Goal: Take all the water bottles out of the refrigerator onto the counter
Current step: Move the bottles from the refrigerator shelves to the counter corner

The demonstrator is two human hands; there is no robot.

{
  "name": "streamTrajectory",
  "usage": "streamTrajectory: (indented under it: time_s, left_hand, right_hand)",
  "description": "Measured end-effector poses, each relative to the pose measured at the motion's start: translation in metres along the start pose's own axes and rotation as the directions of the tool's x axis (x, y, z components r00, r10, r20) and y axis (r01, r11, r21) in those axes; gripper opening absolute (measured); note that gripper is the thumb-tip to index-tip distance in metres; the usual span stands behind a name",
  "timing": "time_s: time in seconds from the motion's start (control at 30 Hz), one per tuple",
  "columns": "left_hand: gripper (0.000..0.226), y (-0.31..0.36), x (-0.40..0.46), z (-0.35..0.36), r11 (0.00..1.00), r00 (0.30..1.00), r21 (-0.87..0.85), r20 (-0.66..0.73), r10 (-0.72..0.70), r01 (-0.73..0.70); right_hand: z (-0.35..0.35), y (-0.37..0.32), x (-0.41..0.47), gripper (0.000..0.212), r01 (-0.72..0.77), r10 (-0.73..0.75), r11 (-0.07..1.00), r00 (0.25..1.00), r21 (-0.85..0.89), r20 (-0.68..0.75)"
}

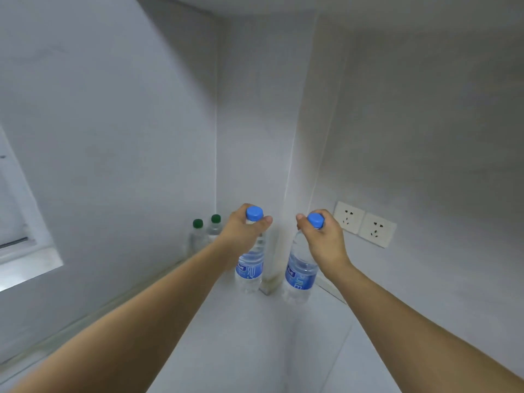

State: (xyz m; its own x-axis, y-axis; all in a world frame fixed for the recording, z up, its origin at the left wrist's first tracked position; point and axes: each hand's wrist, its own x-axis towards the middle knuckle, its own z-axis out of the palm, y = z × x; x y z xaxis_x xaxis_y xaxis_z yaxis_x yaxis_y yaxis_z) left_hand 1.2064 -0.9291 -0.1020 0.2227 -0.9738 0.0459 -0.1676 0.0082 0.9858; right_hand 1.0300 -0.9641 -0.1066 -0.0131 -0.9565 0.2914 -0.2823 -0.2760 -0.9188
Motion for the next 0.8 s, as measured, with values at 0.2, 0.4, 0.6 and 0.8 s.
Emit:
streamTrajectory:
  time_s: [0.2,0.4,0.6,0.8]
  left_hand:
    - [0.026,-0.059,0.040,-0.063,0.996,0.996,0.021,-0.019,-0.089,0.090]
    - [0.015,-0.115,0.061,-0.119,0.983,0.988,0.108,-0.065,-0.143,0.150]
    - [0.019,-0.167,0.072,-0.160,0.969,0.964,0.130,-0.195,-0.182,0.210]
    - [0.017,-0.211,0.079,-0.182,0.963,0.937,0.104,-0.279,-0.212,0.249]
  right_hand:
    - [0.086,0.025,0.028,0.024,-0.056,0.052,0.998,0.993,0.034,0.105]
    - [0.167,0.061,0.038,0.018,-0.180,0.157,0.981,0.953,0.069,0.258]
    - [0.238,0.092,0.040,0.017,-0.241,0.203,0.968,0.915,0.068,0.348]
    - [0.298,0.109,0.056,0.021,-0.248,0.208,0.968,0.894,0.050,0.397]
